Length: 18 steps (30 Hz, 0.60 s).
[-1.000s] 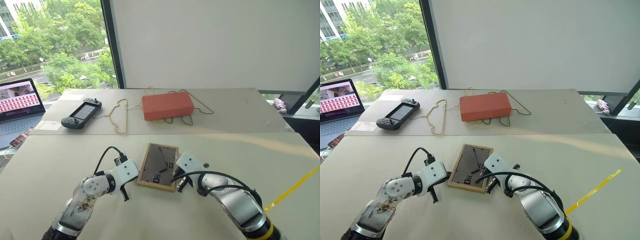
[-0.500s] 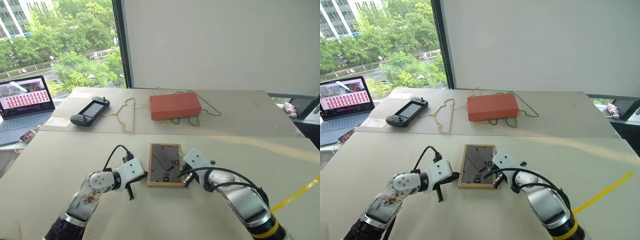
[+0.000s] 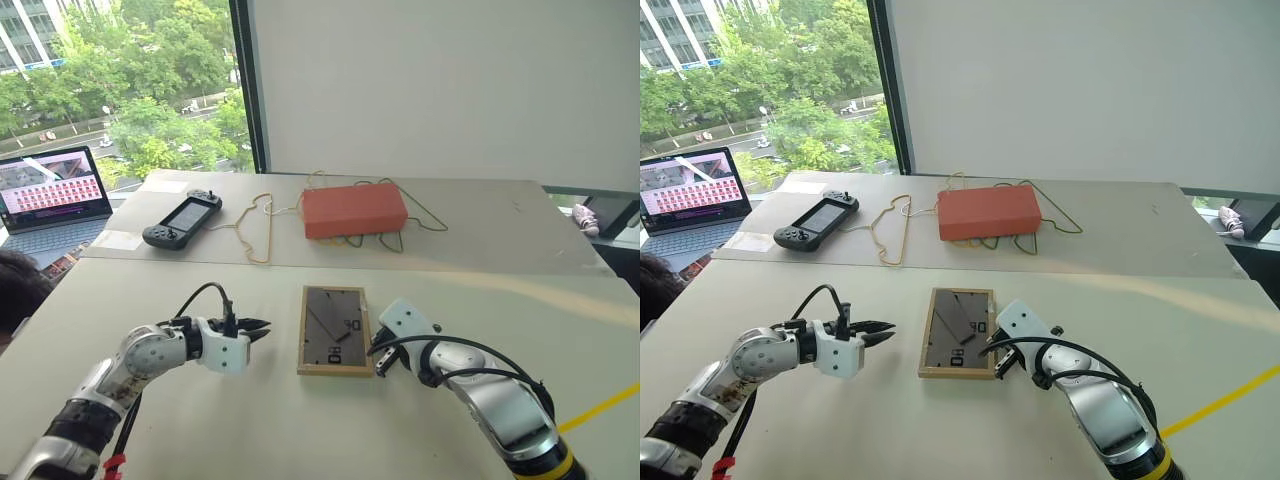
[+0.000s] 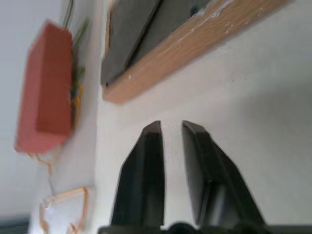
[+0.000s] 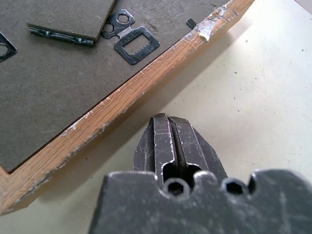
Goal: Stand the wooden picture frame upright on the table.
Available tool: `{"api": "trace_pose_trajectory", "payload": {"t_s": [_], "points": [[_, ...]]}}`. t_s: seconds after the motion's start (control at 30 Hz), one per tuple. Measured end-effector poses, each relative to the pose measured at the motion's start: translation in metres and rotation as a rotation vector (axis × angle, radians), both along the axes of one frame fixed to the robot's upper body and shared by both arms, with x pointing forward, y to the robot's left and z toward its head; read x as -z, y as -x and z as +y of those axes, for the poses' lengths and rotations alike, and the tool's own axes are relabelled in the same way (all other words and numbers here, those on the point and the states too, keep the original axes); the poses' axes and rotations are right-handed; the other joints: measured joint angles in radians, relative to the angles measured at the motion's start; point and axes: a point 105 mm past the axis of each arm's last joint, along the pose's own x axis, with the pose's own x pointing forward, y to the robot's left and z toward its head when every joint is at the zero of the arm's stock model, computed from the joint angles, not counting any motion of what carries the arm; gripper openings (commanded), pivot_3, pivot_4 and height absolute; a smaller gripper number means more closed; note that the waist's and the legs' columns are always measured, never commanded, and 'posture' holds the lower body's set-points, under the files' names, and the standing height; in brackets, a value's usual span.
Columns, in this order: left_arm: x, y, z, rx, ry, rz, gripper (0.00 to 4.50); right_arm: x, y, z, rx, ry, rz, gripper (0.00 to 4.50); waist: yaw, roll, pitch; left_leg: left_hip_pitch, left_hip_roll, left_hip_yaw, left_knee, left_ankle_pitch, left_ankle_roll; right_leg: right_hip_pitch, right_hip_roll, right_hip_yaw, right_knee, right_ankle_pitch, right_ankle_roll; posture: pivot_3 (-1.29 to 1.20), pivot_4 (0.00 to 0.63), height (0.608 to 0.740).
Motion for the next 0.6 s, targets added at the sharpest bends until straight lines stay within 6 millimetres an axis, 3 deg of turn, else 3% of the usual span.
{"api": "trace_pose_trajectory", "payload": {"t_s": [0.17,0.23,0.6], "points": [[0.008,0.012,-0.008,0.168,0.010,-0.129,3.87,0.000,0.001,-0.004,0.013,-0.048,0.027,0.00,0.002,0.000,0.000,-0.001,0.000,0.000,0.000,0.000,0.000,0.000,0.000,0.000,0.000,0.000,0.000,0.00,0.150,0.740],[0.004,0.011,-0.013,0.204,0.028,-0.183,4.44,0.000,0.003,-0.004,0.017,-0.084,0.063,0.00,0.005,0.000,0.000,-0.001,0.000,0.000,0.000,0.000,0.000,0.000,0.000,-0.001,0.001,0.000,0.001,0.00,0.150,0.740],[0.009,0.001,-0.041,0.368,0.026,-0.283,4.44,0.003,0.022,0.011,-0.057,-0.137,0.188,0.00,0.003,0.001,-0.001,0.002,-0.001,0.000,0.000,0.000,0.000,0.003,0.000,-0.001,0.002,0.000,0.001,0.00,0.150,0.740]]}}
